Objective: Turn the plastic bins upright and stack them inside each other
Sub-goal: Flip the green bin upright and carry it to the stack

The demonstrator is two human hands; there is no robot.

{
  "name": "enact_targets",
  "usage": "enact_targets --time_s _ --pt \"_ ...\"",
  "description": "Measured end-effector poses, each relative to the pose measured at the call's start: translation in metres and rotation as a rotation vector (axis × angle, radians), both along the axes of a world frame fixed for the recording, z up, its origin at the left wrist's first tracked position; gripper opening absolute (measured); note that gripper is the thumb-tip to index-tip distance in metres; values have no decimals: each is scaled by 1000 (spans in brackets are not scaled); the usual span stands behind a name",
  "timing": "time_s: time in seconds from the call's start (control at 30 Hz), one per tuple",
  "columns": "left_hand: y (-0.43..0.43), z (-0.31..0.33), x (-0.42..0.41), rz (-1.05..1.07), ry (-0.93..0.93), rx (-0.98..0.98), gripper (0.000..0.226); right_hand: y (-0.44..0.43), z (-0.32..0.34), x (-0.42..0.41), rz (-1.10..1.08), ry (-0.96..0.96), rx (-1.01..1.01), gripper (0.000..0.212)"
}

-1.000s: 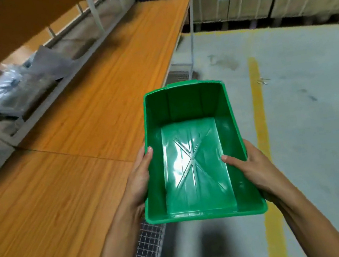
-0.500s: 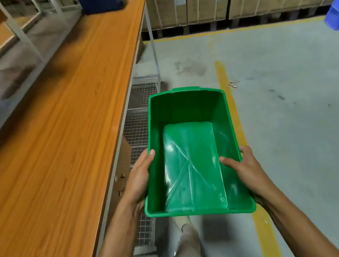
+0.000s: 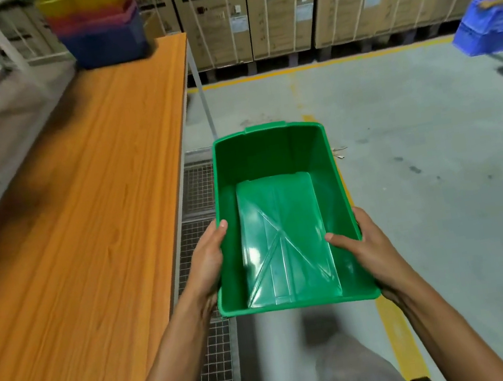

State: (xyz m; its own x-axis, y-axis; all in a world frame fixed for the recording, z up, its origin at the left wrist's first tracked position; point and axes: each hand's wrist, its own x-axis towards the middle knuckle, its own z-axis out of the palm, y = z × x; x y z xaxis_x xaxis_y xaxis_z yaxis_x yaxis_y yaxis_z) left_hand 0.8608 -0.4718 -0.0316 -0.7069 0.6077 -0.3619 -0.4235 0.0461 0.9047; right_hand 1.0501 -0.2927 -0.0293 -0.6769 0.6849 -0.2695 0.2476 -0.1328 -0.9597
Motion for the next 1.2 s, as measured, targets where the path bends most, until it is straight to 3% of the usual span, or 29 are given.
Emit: enact_targets --time_s 0.53,0.87,1.2 --pt "289 13 -233 69 72 -13 33 299 -1 -249 55 108 -3 55" --pt "423 6 -372 118 68 -43 31 441 -5 -397 123 21 33 55" --pt "535 -19 -584 205 62 -38 31 562 -16 -625 214 -1 122 59"
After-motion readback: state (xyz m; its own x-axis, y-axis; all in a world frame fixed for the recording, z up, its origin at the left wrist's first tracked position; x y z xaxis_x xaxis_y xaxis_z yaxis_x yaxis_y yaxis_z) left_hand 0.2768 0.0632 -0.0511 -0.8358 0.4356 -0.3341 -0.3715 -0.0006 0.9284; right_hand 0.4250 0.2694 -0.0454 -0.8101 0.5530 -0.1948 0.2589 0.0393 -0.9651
